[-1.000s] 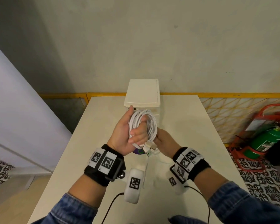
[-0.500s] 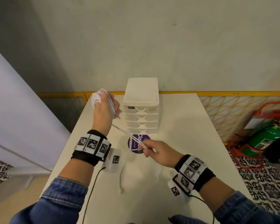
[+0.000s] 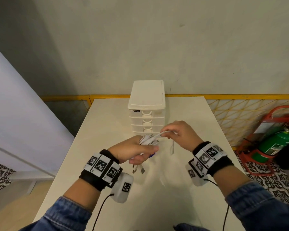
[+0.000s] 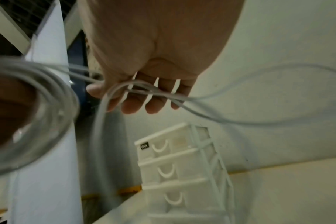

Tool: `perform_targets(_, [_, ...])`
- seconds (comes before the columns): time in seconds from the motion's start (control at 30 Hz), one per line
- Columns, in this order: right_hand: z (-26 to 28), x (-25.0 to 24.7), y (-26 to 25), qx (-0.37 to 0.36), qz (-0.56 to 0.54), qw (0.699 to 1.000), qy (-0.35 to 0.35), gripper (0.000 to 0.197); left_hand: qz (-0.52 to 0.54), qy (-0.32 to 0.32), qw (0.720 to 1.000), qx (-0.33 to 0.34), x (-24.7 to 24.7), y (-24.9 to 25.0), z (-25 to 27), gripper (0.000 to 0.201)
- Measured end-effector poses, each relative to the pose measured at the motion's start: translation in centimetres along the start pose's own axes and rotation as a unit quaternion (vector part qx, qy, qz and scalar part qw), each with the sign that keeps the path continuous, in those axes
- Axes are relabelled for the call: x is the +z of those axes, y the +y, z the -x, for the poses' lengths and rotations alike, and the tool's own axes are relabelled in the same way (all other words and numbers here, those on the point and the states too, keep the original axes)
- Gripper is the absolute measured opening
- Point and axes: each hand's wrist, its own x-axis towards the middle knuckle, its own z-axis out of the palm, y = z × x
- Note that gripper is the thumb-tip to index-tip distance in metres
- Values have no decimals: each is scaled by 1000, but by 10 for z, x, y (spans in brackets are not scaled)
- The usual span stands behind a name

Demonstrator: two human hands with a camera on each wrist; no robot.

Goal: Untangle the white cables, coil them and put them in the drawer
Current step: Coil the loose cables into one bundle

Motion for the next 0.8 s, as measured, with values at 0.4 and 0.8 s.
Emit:
perform_targets(0.4, [64, 38, 55, 240, 3, 965, -108, 45, 297, 70, 938, 165, -44, 48, 17, 33])
perform_targets(0.8, [-10, 36, -26, 43, -213, 973, 78, 30, 254, -127, 958, 46, -2, 31, -8, 45])
